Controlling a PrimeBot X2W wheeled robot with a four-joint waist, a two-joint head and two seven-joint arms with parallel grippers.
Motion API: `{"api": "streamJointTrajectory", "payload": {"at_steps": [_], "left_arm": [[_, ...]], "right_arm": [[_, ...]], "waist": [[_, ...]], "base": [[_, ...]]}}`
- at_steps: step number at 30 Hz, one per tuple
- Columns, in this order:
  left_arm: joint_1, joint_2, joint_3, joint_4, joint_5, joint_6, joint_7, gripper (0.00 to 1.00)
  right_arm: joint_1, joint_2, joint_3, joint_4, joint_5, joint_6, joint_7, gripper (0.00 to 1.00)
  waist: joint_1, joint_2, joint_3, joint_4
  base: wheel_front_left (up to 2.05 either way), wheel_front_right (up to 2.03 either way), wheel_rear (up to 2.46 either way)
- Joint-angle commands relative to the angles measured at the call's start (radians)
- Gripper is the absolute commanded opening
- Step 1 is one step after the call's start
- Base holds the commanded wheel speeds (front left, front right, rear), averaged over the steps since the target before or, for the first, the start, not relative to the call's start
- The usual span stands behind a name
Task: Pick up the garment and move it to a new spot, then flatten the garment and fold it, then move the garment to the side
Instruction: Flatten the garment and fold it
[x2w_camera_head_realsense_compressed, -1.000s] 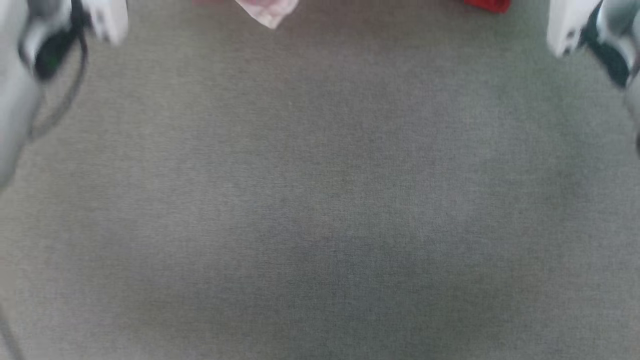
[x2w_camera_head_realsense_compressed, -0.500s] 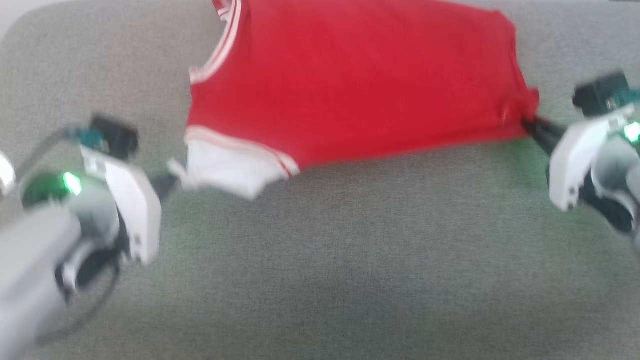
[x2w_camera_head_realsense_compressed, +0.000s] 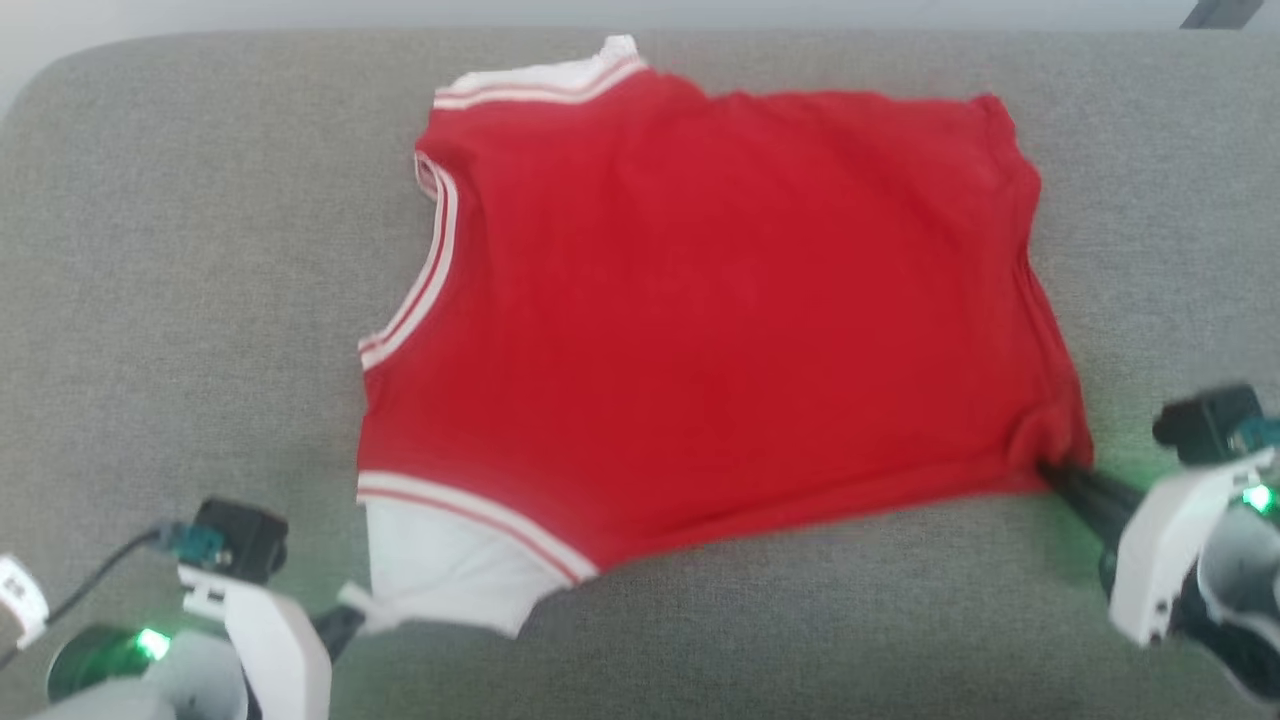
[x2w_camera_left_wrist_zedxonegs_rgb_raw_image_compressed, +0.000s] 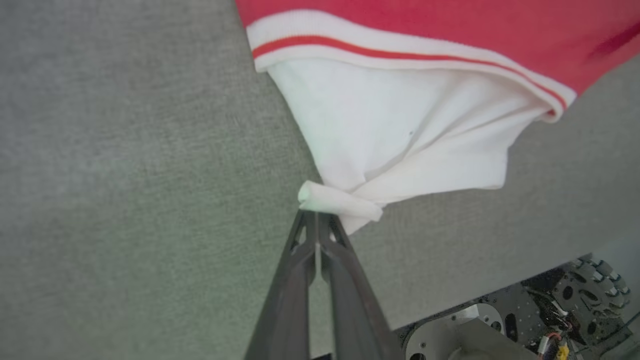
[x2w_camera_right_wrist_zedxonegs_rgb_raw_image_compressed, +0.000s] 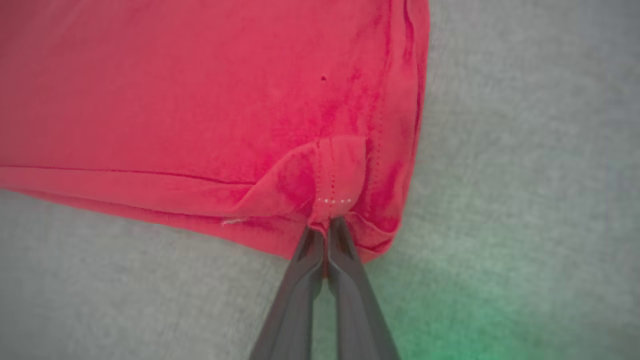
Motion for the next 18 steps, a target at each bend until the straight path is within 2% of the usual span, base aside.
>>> {"api": "streamJointTrajectory", "payload": {"at_steps": [1,9,12,13,18], "left_arm": [[0.034,0.026,-0.010,-0.009,-0.016,0.023,-0.002,0.00],[0.102,0.058,-0.020,-0.044,-0.055,0.066,-0.001,0.00],[0.101,0.061,-0.013,-0.055,-0.055,0.071,-0.010,0.00],[0.085,0.068,-0.002,-0.064,-0.049,0.074,-0.013,0.00],[0.029,0.092,0.024,-0.085,-0.005,0.076,-0.025,0.00]], "right_arm": [[0.099,0.011,-0.035,-0.028,-0.023,-0.002,0.045,0.00],[0.372,0.098,-0.230,-0.235,-0.101,-0.002,0.208,0.00],[0.404,0.126,-0.283,-0.288,-0.128,-0.002,0.233,0.00],[0.422,0.157,-0.328,-0.337,-0.157,-0.001,0.254,0.00],[0.419,0.208,-0.393,-0.421,-0.213,-0.001,0.290,0.00]], "waist": [[0.0000,0.0000,-0.004,-0.001],[0.0000,0.0000,-0.004,-0.010],[0.0000,0.0000,-0.001,-0.013],[0.0000,0.0000,0.003,-0.015],[0.0000,0.0000,0.008,-0.017]], "base": [[0.00,0.00,0.00],[0.00,0.00,0.00],[0.00,0.00,0.00],[0.00,0.00,0.00],[0.00,0.00,0.00]]}}
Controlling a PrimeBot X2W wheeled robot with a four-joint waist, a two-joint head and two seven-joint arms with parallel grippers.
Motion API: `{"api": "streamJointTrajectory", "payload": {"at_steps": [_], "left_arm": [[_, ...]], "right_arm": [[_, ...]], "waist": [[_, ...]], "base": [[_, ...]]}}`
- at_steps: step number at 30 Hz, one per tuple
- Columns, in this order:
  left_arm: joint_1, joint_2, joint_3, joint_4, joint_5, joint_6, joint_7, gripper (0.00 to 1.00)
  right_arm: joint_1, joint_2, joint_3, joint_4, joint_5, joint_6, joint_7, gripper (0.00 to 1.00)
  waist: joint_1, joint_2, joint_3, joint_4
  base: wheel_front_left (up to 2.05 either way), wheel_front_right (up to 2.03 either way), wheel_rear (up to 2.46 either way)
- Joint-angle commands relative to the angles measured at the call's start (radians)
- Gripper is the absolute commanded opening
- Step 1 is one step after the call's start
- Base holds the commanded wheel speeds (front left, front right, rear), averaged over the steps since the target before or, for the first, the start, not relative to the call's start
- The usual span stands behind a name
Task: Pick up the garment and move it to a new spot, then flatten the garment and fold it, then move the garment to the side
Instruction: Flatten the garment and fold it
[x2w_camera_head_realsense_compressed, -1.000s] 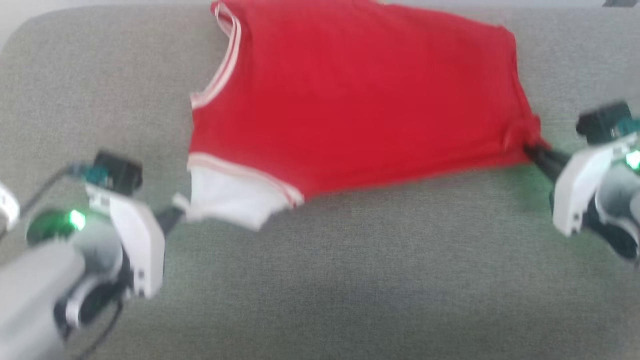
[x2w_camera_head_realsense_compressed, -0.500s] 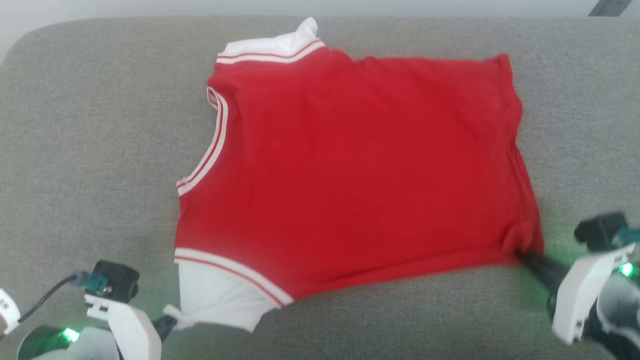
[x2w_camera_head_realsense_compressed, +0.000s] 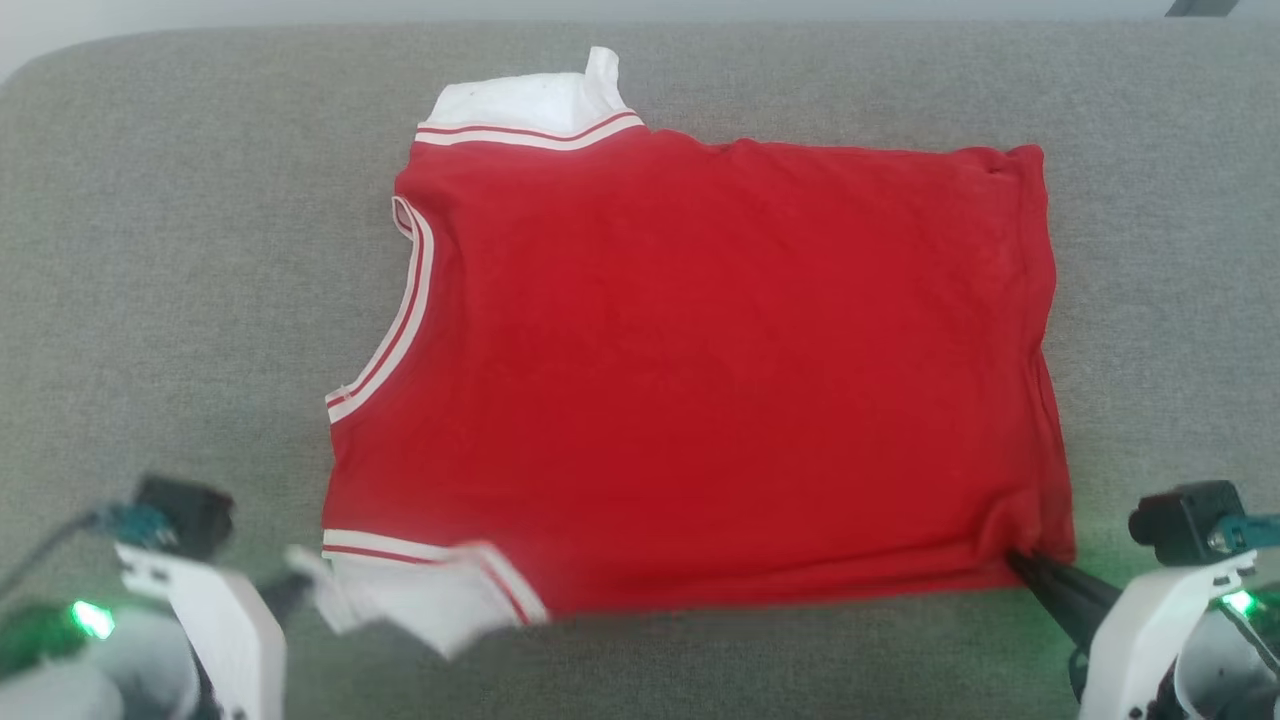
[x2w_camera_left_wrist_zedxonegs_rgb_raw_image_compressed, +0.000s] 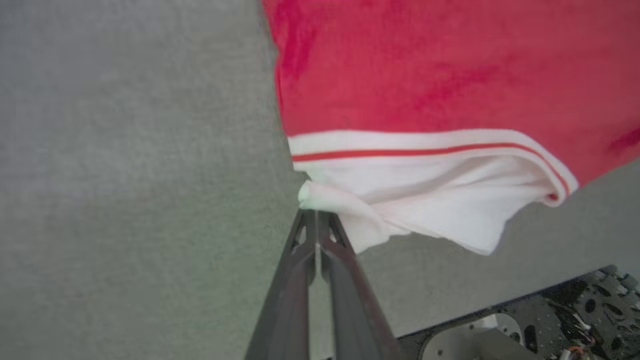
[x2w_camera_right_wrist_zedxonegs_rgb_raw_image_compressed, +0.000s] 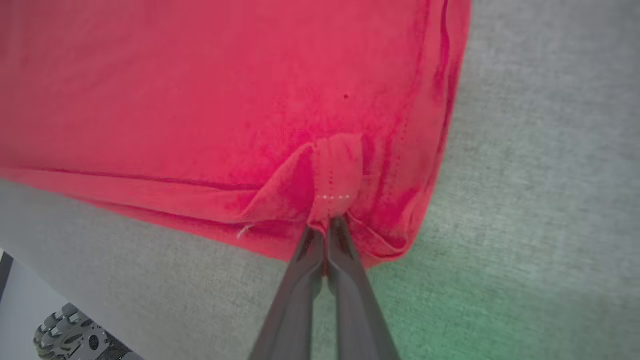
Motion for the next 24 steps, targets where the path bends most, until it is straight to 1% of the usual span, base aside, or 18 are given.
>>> {"api": "streamJointTrajectory", "payload": {"at_steps": [1,4,8,12,15,17,18,24], "left_arm": [[-0.027,0.015,0.013,-0.004,0.028,0.005,-0.005,0.00],[-0.089,0.033,0.035,-0.012,0.065,-0.003,0.008,0.00],[-0.186,0.037,0.062,-0.005,0.117,-0.028,0.039,0.00],[-0.281,0.009,0.083,0.056,0.161,-0.065,0.069,0.00],[-0.354,-0.030,0.092,0.125,0.184,-0.107,0.084,0.00],[-0.392,-0.067,0.093,0.179,0.191,-0.135,0.100,0.00],[-0.434,-0.103,0.086,0.241,0.209,-0.166,0.111,0.00],[-0.510,-0.230,0.062,0.443,0.197,-0.261,0.145,0.00]], "right_arm": [[-0.002,0.014,-0.011,-0.020,-0.014,0.000,0.012,0.00],[-0.035,0.038,-0.035,-0.053,-0.043,0.000,0.041,0.00],[-0.097,0.056,-0.046,-0.072,-0.071,0.000,0.071,0.00],[-0.183,0.057,-0.042,-0.056,-0.086,0.000,0.090,0.00],[-0.258,0.048,-0.035,-0.028,-0.092,0.000,0.089,0.00],[-0.308,0.036,-0.025,0.002,-0.105,0.000,0.083,0.00],[-0.359,0.030,-0.011,0.035,-0.101,0.000,0.074,0.00],[-0.490,0.025,0.048,0.148,-0.096,0.000,0.050,0.00]], "waist": [[0.0000,0.0000,0.000,0.000],[0.0000,0.0000,0.001,-0.002],[0.0000,0.0000,0.004,-0.007],[0.0000,0.0000,0.014,-0.013],[0.0000,0.0000,0.029,-0.017],[0.0000,0.0000,0.040,-0.017],[0.0000,0.0000,0.053,-0.018],[0.0000,0.0000,0.088,-0.016]], "base": [[0.00,0.00,0.00],[0.00,0.00,0.00],[0.00,0.00,0.00],[0.00,0.00,0.00],[0.00,0.00,0.00],[0.00,0.00,0.00],[0.00,0.00,0.00],[0.00,0.00,0.00]]}}
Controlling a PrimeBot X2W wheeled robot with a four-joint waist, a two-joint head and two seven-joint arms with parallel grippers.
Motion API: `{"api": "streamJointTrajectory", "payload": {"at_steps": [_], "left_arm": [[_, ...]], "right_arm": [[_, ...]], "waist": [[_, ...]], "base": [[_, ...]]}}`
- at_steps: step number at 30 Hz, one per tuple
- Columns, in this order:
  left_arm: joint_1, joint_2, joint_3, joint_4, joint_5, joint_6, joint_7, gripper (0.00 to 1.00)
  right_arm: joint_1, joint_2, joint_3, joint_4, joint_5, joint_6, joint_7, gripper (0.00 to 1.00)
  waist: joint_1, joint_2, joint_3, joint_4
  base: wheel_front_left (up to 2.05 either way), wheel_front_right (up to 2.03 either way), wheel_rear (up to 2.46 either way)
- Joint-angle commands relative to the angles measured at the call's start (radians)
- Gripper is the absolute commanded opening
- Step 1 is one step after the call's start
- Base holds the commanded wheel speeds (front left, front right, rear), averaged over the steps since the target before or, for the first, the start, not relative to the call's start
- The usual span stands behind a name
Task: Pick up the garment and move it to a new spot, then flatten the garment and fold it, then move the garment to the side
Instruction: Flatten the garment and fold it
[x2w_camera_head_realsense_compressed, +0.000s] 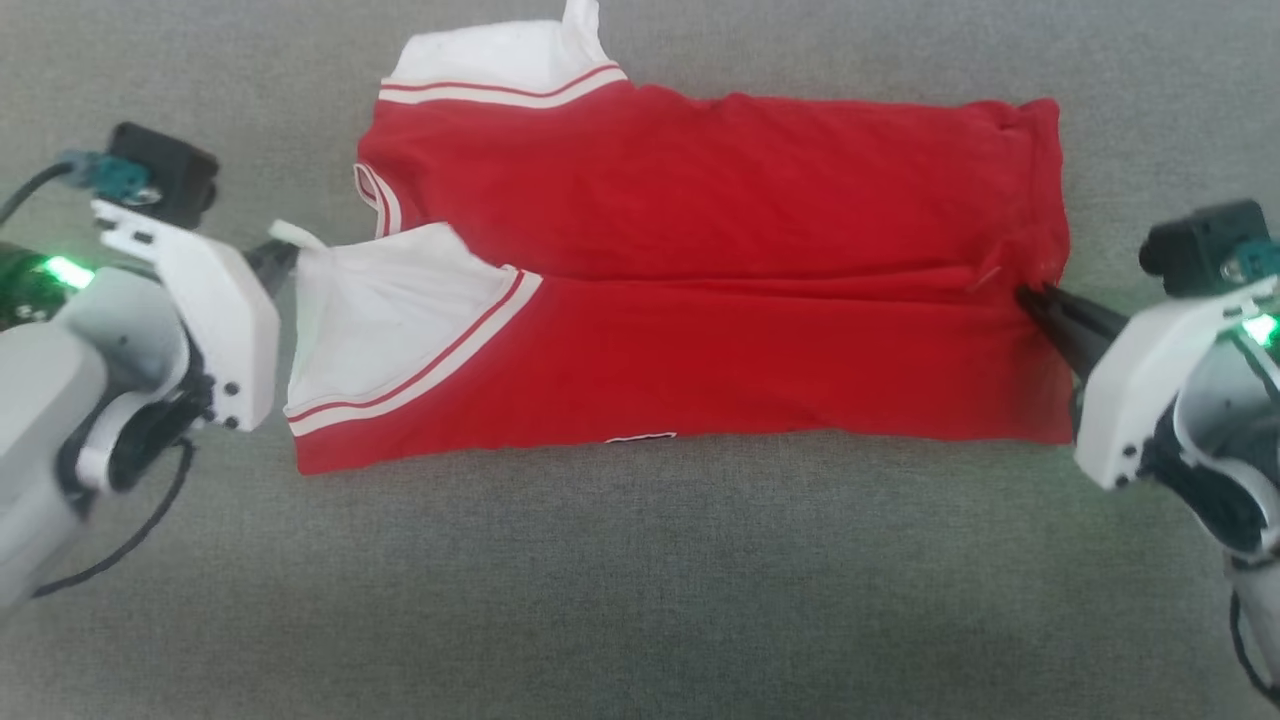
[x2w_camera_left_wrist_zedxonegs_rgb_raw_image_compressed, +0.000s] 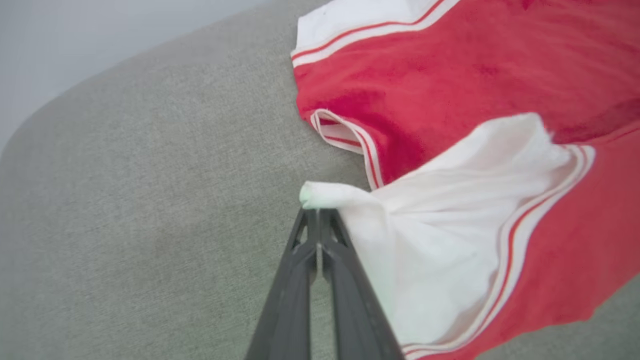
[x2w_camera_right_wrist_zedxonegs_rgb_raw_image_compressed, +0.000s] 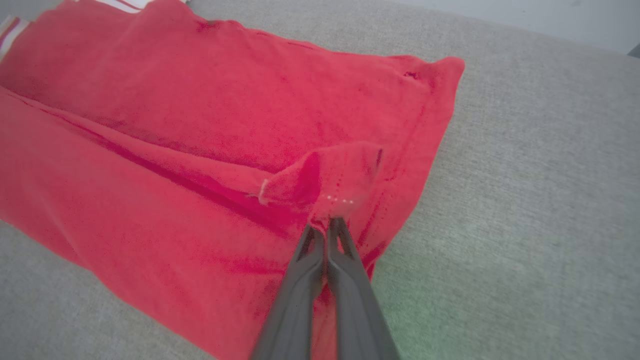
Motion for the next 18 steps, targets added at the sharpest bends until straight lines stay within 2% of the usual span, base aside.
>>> {"api": "streamJointTrajectory", "payload": {"at_steps": [1,6,12,13,14,15,16,17,18], "left_arm": [[-0.020,-0.022,-0.006,0.044,-0.009,-0.021,0.005,0.00],[-0.035,-0.110,-0.022,0.206,-0.035,-0.093,0.018,0.00],[-0.040,-0.179,-0.035,0.356,-0.071,-0.160,0.040,0.00],[-0.040,-0.189,-0.033,0.375,-0.078,-0.166,0.040,0.09],[-0.044,-0.196,-0.030,0.390,-0.079,-0.172,0.038,0.27],[-0.049,-0.200,-0.025,0.403,-0.079,-0.174,0.032,0.45],[-0.049,-0.200,-0.025,0.403,-0.079,-0.174,0.032,0.45],[-0.054,-0.203,-0.021,0.413,-0.085,-0.177,0.033,0.77],[-0.059,-0.205,-0.016,0.421,-0.090,-0.175,0.035,1.00]], "right_arm": [[-0.031,0.002,0.013,0.029,0.002,0.000,-0.011,0.00],[-0.102,0.002,0.065,0.147,0.016,0.000,-0.027,0.00],[-0.153,0.009,0.114,0.246,0.050,0.000,-0.018,0.00],[-0.160,0.008,0.122,0.254,0.054,0.000,-0.020,0.00],[-0.169,0.009,0.127,0.260,0.058,0.000,-0.025,0.03],[-0.176,0.007,0.130,0.268,0.062,0.000,-0.028,0.17],[-0.176,0.007,0.130,0.268,0.062,0.000,-0.028,0.17],[-0.183,0.004,0.132,0.271,0.064,0.000,-0.031,0.38],[-0.187,0.000,0.133,0.270,0.066,0.000,-0.036,0.81]], "waist": [[0.0000,-0.0001,0.012,0.001],[0.0000,-0.0001,0.030,0.002],[0.0000,-0.0001,0.036,0.004],[0.0000,-0.0001,0.036,0.004],[0.0000,-0.0001,0.034,0.004],[0.0000,-0.0001,0.031,0.005],[0.0000,-0.0001,0.031,0.005],[0.0000,-0.0001,0.028,0.005],[0.0000,-0.0001,0.024,0.005]], "base": [[0.00,0.00,0.00],[0.00,0.00,0.00],[0.00,0.00,0.00],[0.00,0.00,0.00],[0.00,0.00,0.00],[0.00,0.00,0.00],[0.00,0.00,0.00],[0.00,0.00,0.00],[0.00,0.00,0.00]]}}
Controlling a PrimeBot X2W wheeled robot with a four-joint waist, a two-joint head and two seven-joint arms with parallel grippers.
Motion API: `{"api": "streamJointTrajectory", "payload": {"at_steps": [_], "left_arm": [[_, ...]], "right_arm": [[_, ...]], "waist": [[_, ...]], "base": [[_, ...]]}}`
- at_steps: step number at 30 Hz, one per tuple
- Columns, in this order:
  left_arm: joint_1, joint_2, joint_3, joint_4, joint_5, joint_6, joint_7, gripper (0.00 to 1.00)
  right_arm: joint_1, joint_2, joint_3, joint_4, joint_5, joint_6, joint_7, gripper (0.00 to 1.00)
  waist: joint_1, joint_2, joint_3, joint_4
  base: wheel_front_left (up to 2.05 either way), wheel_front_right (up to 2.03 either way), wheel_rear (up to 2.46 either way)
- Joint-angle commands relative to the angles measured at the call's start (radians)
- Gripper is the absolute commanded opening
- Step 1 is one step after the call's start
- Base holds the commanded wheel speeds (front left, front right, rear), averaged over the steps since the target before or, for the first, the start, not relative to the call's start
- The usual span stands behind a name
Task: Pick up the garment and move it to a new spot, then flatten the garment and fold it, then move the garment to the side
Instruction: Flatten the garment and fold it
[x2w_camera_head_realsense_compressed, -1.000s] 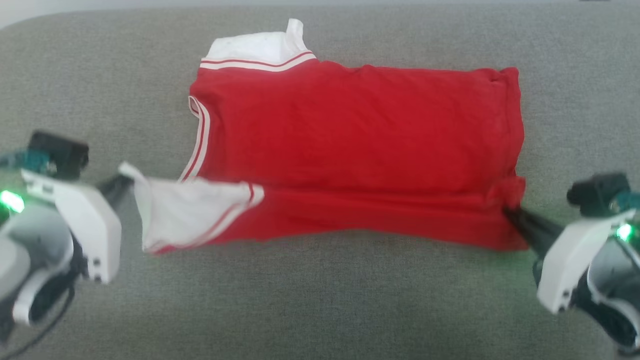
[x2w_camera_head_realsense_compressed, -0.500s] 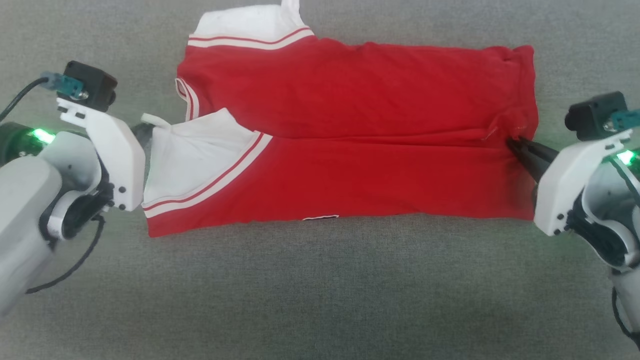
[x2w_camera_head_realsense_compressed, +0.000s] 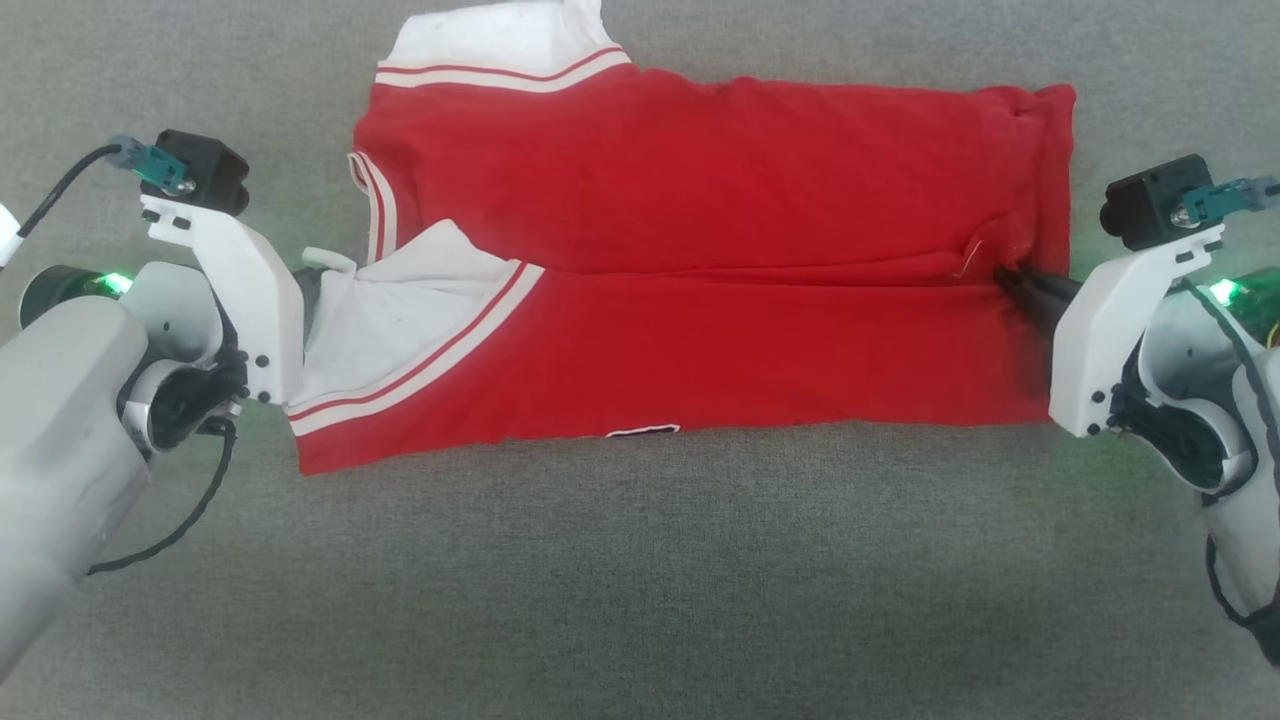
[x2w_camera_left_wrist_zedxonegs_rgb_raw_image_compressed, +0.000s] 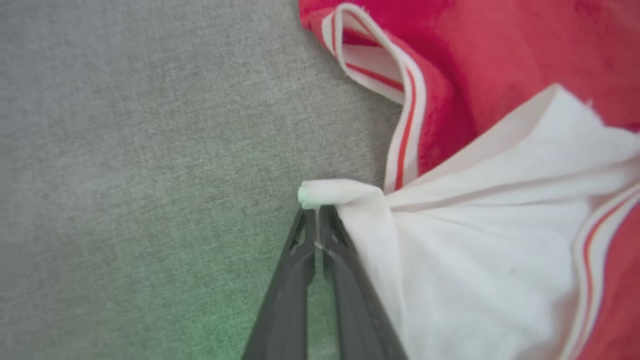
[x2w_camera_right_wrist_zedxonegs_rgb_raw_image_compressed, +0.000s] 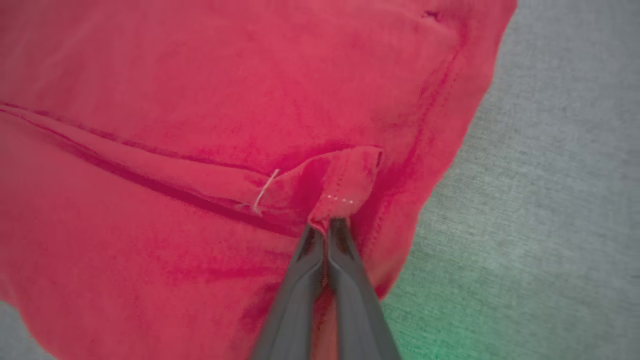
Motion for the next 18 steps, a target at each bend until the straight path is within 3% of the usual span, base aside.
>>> {"api": "streamJointTrajectory", "payload": {"at_steps": [1,8,13,18], "left_arm": [[-0.012,0.005,0.003,0.008,0.001,0.002,0.004,1.00],[0.009,0.044,0.024,-0.050,-0.006,0.027,-0.026,1.00],[0.076,0.105,0.043,-0.167,-0.033,0.085,-0.045,1.00],[0.178,0.186,0.054,-0.331,-0.059,0.172,-0.058,1.00]], "right_arm": [[-0.008,-0.003,0.001,-0.002,0.005,0.000,-0.009,1.00],[0.005,-0.018,-0.035,-0.057,-0.004,0.000,-0.083,1.00],[0.056,-0.005,-0.097,-0.120,-0.035,0.000,-0.157,1.00],[0.130,0.014,-0.164,-0.181,-0.086,0.000,-0.215,1.00]], "waist": [[0.0000,0.0000,-0.005,0.000],[0.0000,0.0000,-0.046,-0.003],[0.0000,0.0000,-0.076,-0.016],[0.0000,0.0000,-0.102,-0.035]], "base": [[0.00,0.00,0.00],[0.00,0.00,0.00],[0.00,0.00,0.00],[0.00,0.00,0.00]]}}
